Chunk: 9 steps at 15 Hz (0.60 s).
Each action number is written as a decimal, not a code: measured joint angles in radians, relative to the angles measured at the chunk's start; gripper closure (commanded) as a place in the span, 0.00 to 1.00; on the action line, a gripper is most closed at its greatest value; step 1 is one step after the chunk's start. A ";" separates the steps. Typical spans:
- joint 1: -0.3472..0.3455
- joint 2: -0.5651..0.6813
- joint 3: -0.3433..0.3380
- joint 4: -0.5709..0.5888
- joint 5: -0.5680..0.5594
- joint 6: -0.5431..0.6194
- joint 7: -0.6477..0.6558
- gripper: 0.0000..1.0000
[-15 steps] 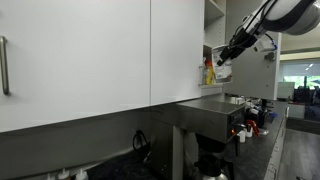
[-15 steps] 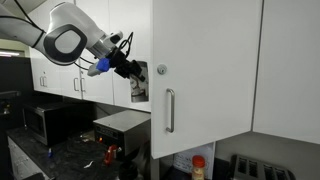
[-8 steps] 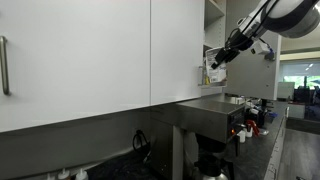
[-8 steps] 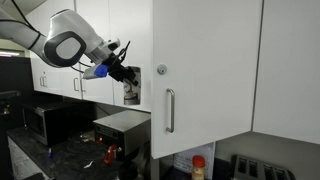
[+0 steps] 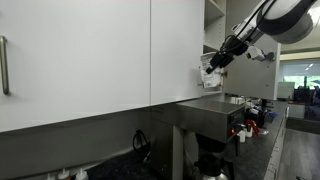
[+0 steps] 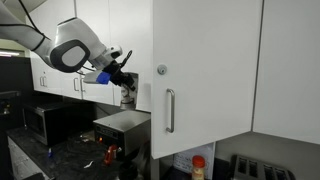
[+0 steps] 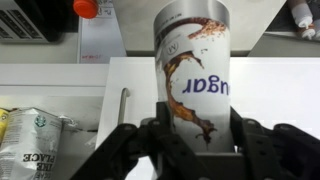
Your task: Open the cabinet, retrieve the sugar, and then close the cabinet door
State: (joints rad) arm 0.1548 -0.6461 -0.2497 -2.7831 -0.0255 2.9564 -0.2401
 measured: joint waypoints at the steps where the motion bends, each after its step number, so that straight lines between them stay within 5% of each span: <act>1: 0.026 0.008 -0.022 0.000 0.004 0.011 -0.018 0.70; 9: 0.225 0.086 -0.227 -0.001 0.006 0.141 -0.163 0.70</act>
State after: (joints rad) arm 0.3802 -0.5602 -0.4769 -2.7842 -0.0199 3.0971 -0.4035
